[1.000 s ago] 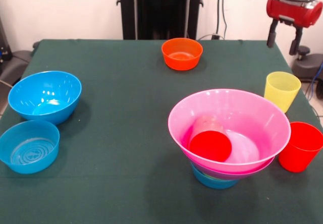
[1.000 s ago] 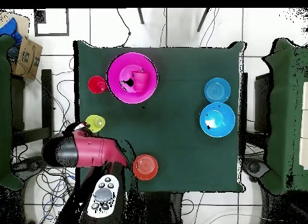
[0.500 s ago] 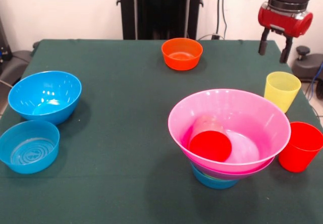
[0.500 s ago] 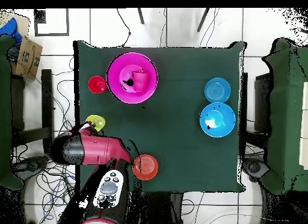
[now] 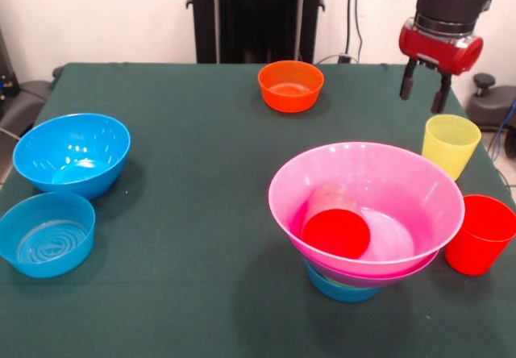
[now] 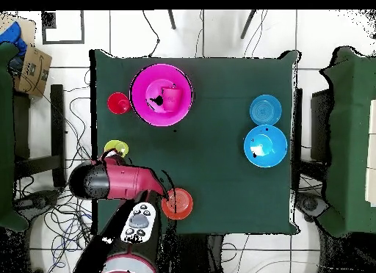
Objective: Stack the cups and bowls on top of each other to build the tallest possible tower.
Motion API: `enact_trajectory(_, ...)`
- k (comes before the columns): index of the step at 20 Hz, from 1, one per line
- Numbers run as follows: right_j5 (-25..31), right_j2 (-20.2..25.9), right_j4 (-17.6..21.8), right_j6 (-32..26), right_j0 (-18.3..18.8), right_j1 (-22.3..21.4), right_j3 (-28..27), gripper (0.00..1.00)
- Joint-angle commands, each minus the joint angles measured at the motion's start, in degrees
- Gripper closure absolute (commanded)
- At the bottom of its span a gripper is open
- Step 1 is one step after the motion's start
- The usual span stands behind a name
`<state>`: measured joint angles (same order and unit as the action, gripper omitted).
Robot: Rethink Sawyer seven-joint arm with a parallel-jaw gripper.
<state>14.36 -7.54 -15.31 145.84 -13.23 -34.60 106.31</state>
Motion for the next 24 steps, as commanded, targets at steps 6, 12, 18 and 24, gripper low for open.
enact_trajectory(6,-1.27,2.13,-1.99,7.42,-1.53,5.51,-5.80,0.00)
enact_trajectory(12,-1.42,2.30,-3.41,8.59,-2.63,6.65,-7.12,0.00)
enact_trajectory(18,-1.62,2.17,-4.03,8.41,-3.33,8.06,-8.31,0.00)
enact_trajectory(24,-4.99,1.73,-3.72,7.92,-3.29,11.73,-9.61,0.00)
